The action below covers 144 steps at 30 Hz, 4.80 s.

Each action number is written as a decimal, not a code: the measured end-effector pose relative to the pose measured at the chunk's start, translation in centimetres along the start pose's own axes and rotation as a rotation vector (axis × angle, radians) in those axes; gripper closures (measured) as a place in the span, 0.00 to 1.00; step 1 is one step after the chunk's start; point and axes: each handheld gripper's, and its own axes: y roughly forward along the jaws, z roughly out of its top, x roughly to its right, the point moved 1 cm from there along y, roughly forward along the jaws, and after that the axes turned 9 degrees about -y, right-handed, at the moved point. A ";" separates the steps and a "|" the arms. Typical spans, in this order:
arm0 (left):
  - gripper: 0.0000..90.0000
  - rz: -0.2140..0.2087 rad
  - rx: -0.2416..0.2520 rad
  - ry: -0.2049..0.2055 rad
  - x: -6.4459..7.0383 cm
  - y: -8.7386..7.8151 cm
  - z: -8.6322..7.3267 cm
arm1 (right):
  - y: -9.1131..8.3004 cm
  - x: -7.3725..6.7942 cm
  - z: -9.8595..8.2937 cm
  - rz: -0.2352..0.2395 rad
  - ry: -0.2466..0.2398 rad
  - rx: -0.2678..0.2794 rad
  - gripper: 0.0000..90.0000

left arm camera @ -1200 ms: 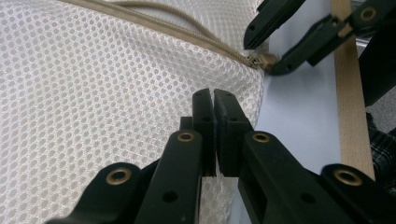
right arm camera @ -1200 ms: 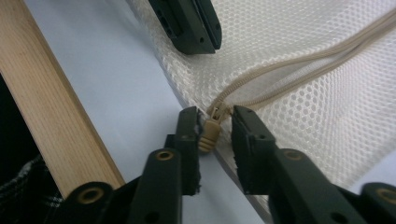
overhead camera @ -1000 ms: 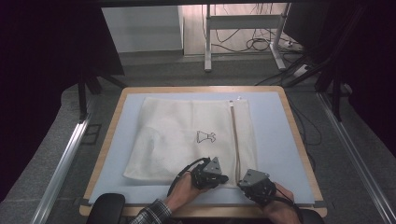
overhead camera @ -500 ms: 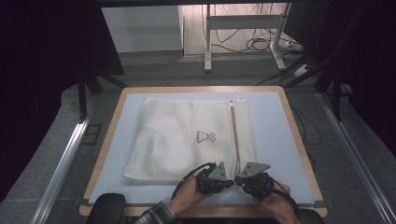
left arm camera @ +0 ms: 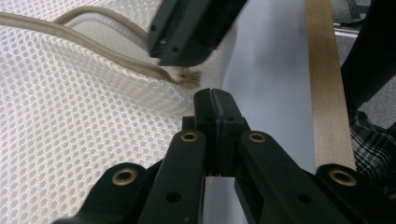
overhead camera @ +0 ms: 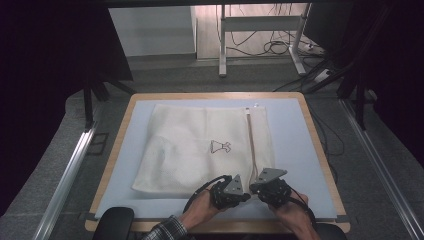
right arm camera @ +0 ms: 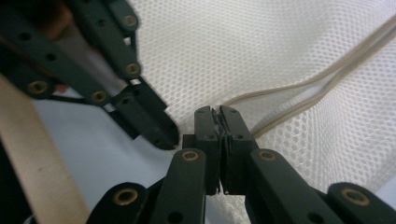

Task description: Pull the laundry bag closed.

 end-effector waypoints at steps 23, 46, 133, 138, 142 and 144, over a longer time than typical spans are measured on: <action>1.00 -0.007 0.002 0.009 -0.2 0.1 0.0 | -0.6 1.0 -0.2 0.121 0.042 0.039 0.97; 0.98 -0.007 0.025 0.035 0.7 0.5 0.3 | -1.0 1.2 -0.1 0.170 0.025 0.030 0.97; 1.00 0.039 -0.001 -0.048 -0.8 1.1 1.0 | 2.9 8.5 1.3 0.024 0.024 0.028 0.97; 1.00 0.036 0.007 -0.060 -0.7 1.1 1.0 | 3.2 8.9 1.5 0.035 0.027 0.028 0.97; 1.00 0.034 0.007 -0.059 -0.7 1.1 1.0 | 3.4 9.2 1.7 0.031 0.026 0.032 0.97; 1.00 0.032 0.009 -0.060 -0.7 1.1 1.0 | 3.4 9.5 1.8 0.030 0.032 0.038 0.97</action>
